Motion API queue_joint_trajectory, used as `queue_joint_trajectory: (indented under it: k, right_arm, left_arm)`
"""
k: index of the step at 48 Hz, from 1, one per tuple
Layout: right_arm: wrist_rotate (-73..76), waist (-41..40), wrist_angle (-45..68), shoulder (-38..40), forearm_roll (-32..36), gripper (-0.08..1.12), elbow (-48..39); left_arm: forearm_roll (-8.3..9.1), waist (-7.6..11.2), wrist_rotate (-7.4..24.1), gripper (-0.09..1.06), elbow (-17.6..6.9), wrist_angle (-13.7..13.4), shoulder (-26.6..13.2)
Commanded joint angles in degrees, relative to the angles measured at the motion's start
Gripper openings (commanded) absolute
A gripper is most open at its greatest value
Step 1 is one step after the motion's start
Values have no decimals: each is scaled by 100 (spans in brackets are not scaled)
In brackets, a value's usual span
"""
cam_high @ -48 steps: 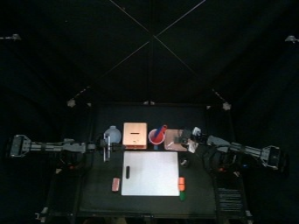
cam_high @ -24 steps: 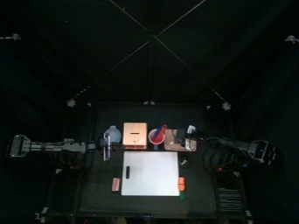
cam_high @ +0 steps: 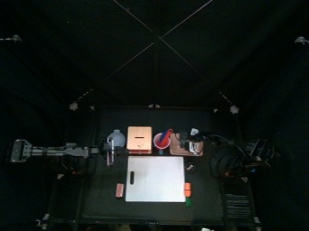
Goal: Place sushi on board then cut the sushi with the knife then place the pieces on the plate
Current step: Place the sushi on the board
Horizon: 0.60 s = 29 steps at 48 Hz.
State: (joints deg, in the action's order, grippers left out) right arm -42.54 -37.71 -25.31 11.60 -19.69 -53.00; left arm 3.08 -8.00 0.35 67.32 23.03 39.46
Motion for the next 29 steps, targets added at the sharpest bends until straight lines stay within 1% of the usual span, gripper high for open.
queue_joint_trajectory:
  k: [1,21,26,29]
  right_arm:
    - [-9,-53,97,-53,-26,103,114]
    - [0,-70,308,-316,-26,101,0]
    - [0,-70,281,-316,-18,96,-26]
    - [0,-62,264,-316,-18,89,-18]
  left_arm:
    - [0,-26,-9,0,-62,53,0]
    - [0,-26,-18,0,-26,53,0]
    - [0,-26,-18,0,-26,44,0]
    - [0,-18,-18,0,-26,44,0]
